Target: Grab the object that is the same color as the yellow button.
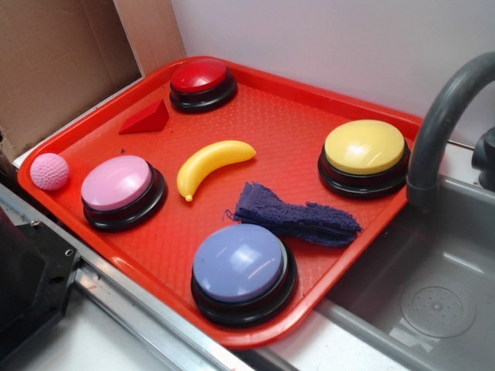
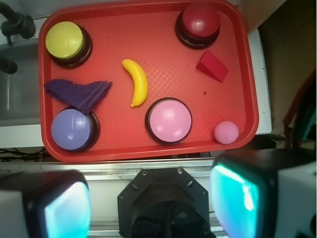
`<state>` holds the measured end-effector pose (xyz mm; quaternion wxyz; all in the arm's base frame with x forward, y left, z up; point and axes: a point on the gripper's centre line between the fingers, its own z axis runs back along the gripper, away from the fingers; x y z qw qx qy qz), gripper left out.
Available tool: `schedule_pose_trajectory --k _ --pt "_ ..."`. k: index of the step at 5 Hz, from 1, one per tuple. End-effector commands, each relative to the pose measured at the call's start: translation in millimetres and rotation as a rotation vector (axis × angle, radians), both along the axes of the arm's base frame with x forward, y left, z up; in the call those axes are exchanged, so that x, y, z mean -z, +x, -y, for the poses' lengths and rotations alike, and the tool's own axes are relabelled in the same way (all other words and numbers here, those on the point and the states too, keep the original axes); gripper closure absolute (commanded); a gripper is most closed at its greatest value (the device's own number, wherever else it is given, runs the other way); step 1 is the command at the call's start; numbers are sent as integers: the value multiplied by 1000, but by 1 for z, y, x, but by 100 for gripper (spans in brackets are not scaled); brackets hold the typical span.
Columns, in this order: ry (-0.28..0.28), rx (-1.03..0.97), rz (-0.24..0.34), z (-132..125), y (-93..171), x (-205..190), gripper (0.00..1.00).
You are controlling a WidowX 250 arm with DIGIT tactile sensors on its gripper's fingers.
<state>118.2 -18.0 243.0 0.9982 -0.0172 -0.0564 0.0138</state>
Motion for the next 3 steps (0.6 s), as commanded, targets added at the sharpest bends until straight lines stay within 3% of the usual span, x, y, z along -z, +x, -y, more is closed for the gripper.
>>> schedule_pose_trajectory --k 1,2,3 --pt "0 0 0 0 0 0 0" --pt "6 -63 -29 -11 15 2 0" --pt "-30 -91 55 -16 38 -16 0"
